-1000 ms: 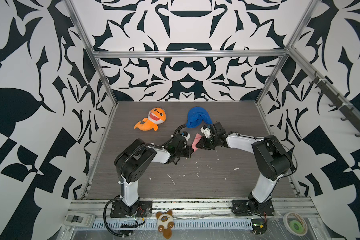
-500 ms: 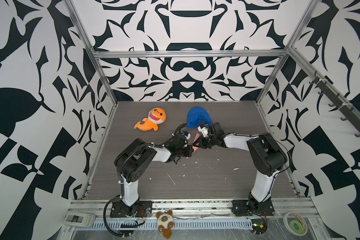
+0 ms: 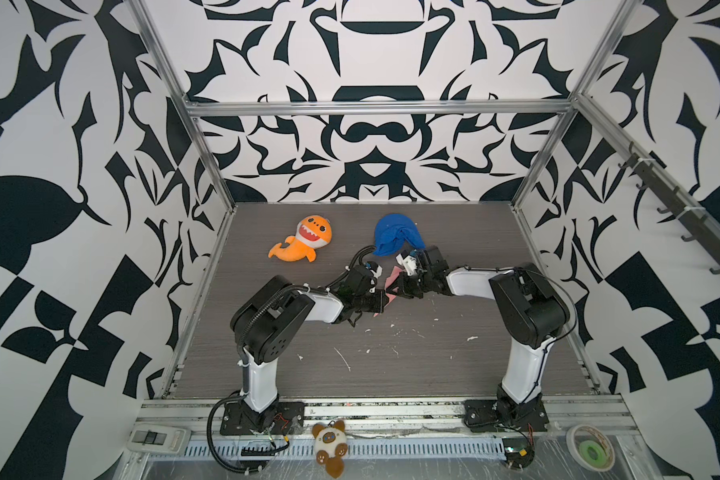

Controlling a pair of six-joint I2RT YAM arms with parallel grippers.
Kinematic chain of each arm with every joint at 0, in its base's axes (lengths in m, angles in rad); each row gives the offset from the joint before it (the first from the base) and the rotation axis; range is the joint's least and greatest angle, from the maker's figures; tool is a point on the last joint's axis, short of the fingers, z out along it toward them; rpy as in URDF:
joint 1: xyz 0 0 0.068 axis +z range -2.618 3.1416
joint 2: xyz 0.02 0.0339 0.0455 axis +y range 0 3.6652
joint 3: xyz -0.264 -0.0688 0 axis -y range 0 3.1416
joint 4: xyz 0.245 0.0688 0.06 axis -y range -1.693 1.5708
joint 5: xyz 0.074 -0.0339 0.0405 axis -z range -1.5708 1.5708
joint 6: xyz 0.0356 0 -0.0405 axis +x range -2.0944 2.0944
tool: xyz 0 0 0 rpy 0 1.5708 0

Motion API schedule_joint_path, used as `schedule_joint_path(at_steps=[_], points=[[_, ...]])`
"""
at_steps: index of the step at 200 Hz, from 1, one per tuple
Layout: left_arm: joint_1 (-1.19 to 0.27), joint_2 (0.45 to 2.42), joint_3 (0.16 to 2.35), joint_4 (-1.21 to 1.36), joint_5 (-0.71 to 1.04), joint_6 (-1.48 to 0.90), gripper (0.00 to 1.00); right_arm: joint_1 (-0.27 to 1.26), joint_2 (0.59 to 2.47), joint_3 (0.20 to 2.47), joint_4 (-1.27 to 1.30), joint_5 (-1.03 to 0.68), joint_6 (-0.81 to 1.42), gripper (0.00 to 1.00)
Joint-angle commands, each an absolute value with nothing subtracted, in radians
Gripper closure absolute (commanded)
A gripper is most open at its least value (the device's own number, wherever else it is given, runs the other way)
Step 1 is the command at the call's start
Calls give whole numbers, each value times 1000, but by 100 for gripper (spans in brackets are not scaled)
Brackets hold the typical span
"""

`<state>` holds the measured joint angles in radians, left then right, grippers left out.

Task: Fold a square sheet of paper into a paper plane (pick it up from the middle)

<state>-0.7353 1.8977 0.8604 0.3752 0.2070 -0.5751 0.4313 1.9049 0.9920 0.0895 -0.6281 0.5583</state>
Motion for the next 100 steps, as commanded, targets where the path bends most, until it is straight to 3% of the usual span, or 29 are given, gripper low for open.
schedule_joint_path(at_steps=[1, 100], points=[[-736, 1981, 828, 183, 154, -558, 90, 424, 1899, 980, 118, -614, 575, 89], [-736, 1971, 827, 112, 120, -518, 90, 399, 1859, 943, 115, -549, 613, 89]])
